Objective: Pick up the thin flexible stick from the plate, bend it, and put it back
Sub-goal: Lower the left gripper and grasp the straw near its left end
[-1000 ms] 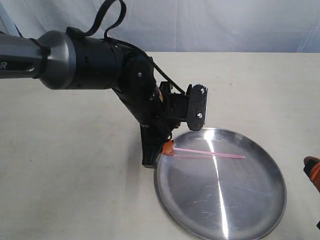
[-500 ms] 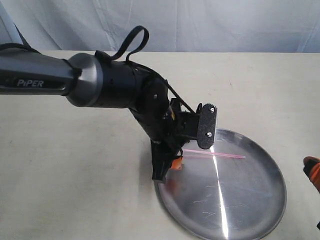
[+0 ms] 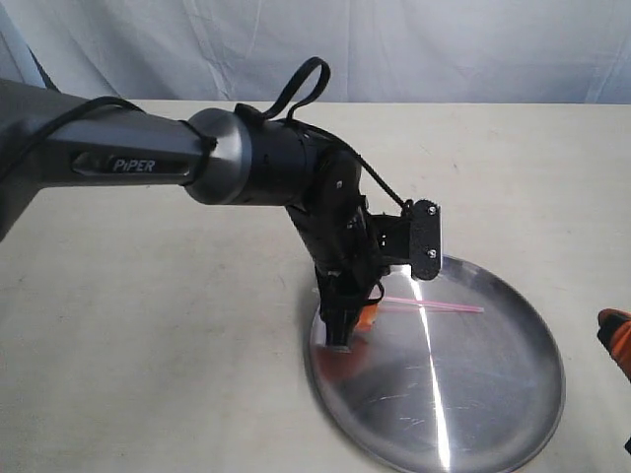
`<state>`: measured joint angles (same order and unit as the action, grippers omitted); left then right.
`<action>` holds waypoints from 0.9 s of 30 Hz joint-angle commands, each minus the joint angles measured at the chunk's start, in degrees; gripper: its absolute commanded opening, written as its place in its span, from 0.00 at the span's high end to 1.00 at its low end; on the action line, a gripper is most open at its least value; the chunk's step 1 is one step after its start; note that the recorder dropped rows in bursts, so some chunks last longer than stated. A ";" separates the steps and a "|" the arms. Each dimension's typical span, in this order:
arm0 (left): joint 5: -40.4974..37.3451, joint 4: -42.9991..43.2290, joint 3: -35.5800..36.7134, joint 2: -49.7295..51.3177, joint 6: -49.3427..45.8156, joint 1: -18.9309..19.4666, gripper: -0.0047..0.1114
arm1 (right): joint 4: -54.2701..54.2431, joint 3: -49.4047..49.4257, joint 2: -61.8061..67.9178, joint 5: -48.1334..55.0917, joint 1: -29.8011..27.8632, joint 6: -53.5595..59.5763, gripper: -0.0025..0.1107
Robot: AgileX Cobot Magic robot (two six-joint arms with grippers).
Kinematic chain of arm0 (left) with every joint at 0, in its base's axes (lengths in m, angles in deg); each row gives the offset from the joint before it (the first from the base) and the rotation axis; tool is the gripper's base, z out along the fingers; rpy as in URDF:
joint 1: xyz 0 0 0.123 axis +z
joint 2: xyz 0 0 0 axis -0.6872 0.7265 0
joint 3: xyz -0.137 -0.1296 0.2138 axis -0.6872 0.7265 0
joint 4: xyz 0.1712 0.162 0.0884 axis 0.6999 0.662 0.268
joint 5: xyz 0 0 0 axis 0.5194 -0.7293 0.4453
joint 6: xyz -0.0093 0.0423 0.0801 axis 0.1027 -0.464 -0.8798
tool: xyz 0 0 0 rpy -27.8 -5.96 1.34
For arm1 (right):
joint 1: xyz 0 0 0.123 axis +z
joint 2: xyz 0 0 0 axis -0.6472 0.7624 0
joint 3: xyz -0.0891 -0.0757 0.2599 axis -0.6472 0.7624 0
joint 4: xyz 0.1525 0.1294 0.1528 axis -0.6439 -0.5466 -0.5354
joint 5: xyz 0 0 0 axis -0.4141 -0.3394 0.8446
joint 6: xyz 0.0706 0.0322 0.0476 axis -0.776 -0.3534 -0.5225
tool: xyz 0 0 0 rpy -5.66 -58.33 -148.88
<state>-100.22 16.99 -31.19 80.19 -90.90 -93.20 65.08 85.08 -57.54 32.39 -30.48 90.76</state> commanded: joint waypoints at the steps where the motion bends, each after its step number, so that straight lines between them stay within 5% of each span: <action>1: -2.13 0.66 -1.34 1.07 2.00 -0.31 0.46 | 0.10 0.28 -0.45 -0.23 0.19 0.25 0.98; 9: -2.76 1.09 -1.58 3.34 2.44 -0.31 0.50 | 0.10 0.28 -0.45 -0.23 0.19 0.25 0.98; 19: -4.02 1.18 -1.58 3.34 5.98 -0.31 0.96 | 0.10 0.28 -0.45 -0.23 0.19 0.25 0.98; 27: -3.89 0.99 -1.58 0.16 11.14 -0.31 0.96 | 0.10 0.28 -0.45 -0.35 0.19 0.25 0.98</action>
<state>-104.29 17.44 -32.83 82.28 -81.95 -93.23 65.08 85.08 -57.54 32.39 -30.48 90.76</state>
